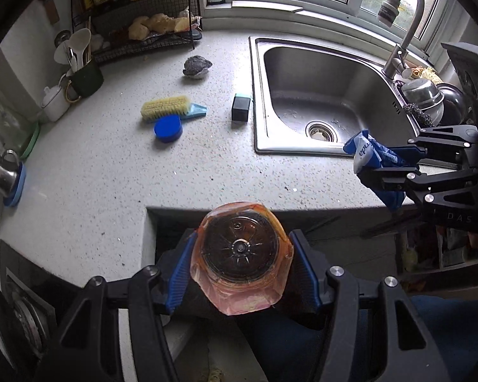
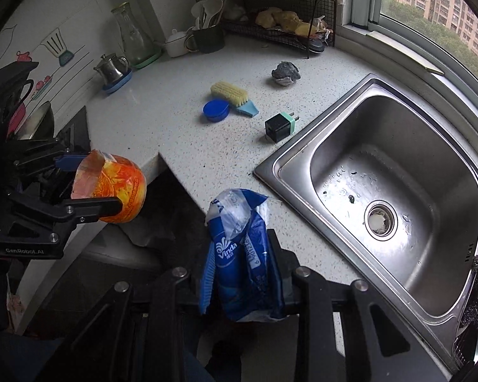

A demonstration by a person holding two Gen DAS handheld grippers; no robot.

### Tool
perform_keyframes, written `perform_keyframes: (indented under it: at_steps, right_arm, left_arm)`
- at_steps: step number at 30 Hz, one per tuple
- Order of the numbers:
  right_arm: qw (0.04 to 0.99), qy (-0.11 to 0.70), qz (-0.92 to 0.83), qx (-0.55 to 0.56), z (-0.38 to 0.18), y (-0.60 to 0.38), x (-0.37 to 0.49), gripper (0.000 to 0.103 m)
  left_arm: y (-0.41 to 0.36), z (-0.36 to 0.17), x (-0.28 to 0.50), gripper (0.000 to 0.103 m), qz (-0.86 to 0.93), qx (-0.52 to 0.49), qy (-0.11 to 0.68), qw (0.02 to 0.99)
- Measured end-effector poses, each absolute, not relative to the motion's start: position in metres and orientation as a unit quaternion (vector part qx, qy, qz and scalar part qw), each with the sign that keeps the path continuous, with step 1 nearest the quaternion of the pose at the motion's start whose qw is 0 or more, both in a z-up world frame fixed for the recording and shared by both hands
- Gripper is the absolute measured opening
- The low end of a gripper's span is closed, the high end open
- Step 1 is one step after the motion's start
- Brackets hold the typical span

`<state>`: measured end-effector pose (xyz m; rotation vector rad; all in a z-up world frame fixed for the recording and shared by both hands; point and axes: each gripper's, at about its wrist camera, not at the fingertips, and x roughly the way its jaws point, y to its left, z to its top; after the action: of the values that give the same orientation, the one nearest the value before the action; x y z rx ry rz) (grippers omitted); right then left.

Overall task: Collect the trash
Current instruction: 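Carry container and wipes pack down toward the red bin with both tools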

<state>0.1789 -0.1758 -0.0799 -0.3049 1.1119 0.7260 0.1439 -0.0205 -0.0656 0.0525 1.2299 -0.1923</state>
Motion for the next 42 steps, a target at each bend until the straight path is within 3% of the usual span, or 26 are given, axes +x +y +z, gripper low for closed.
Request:
perform_keyframes:
  at_steps: [18,33,42]
  right_arm:
    - [0.737,0.555,0.362,-0.136,-0.129,-0.198,0.122,0.028]
    - [0.714,0.602,0.335,-0.124,-0.214,-0.193,0.116,0.028]
    - [0.708,0.608,0.329,-0.139,-0.277,-0.186,0.118,0.028]
  left_arm:
    - [-0.065,-0.107,0.08,0.056,-0.076,-0.007,0.608,0.79]
    - [-0.076,-0.2,0.077,0.057,-0.094,-0.034,0.653,0.75]
    - [-0.075,-0.292,0.08,0.058,-0.105,-0.044,0.673,0.73]
